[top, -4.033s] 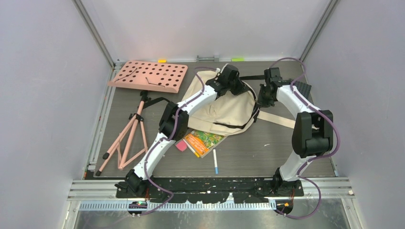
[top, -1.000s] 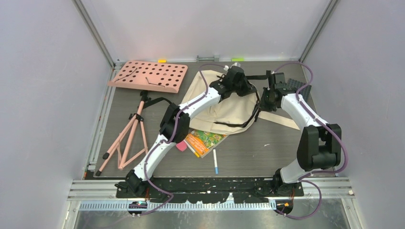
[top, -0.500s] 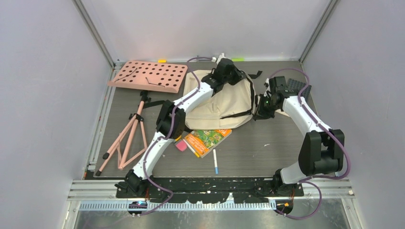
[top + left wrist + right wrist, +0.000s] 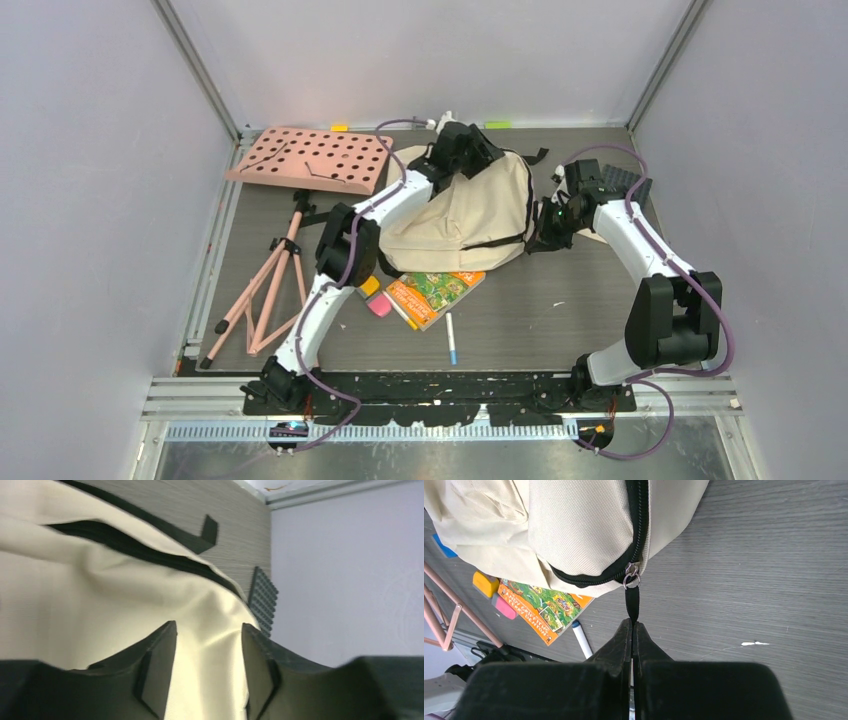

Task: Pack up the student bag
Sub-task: Zip the student bag at the center of the board.

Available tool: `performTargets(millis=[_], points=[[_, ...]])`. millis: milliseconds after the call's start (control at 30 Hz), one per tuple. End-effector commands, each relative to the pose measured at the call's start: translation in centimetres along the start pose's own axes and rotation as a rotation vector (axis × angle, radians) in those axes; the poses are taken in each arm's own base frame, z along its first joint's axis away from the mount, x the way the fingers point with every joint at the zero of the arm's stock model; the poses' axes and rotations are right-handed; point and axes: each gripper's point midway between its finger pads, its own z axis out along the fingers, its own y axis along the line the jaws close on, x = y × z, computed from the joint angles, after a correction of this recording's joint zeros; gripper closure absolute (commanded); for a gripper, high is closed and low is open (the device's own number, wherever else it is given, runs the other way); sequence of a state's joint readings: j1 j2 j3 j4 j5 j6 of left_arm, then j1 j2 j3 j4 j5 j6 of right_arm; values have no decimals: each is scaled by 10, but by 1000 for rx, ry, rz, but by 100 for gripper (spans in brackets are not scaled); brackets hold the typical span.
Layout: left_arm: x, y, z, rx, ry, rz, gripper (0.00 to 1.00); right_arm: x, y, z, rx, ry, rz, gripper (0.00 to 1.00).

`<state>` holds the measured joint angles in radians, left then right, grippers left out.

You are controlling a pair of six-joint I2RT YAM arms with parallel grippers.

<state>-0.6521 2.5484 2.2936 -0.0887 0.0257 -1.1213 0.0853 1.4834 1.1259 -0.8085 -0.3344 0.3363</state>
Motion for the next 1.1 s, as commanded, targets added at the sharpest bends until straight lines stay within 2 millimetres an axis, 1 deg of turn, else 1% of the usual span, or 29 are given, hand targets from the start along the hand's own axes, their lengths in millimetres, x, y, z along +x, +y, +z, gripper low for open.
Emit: performTargets(millis=[0, 100, 133, 267, 400, 567, 633, 700, 800, 933, 1033, 1067], points=[[-22, -34, -35, 105, 13, 37, 44, -18, 16, -13, -27, -75, 23, 99], [0, -34, -50, 116, 94, 75, 41, -27, 17, -14, -25, -103, 31, 99], [5, -41, -57, 133, 112, 102, 41, -30, 18, -13, -29, -110, 29, 99], [35, -44, -78, 154, 218, 166, 39, -36, 20, -12, -32, -124, 27, 99], [64, -50, -91, 174, 302, 206, 38, -39, 19, -10, -27, -129, 15, 99], [100, -57, -94, 198, 406, 163, 37, -37, 17, -8, -25, -121, 0, 99], [112, -55, -93, 176, 435, 167, 36, -36, 16, -9, -26, -120, -3, 99], [125, -49, -89, 145, 461, 172, 35, -34, 17, -9, -28, -118, -9, 99], [136, -40, -86, 94, 475, 179, 35, -31, 16, -10, -30, -118, -14, 99], [140, -32, -84, 41, 458, 225, 35, -28, 15, -9, -31, -116, -18, 99], [144, -16, -83, -42, 456, 231, 37, -29, 16, -9, -37, -121, -17, 99], [145, -15, -82, -44, 457, 231, 37, -29, 16, -9, -39, -123, -18, 99]])
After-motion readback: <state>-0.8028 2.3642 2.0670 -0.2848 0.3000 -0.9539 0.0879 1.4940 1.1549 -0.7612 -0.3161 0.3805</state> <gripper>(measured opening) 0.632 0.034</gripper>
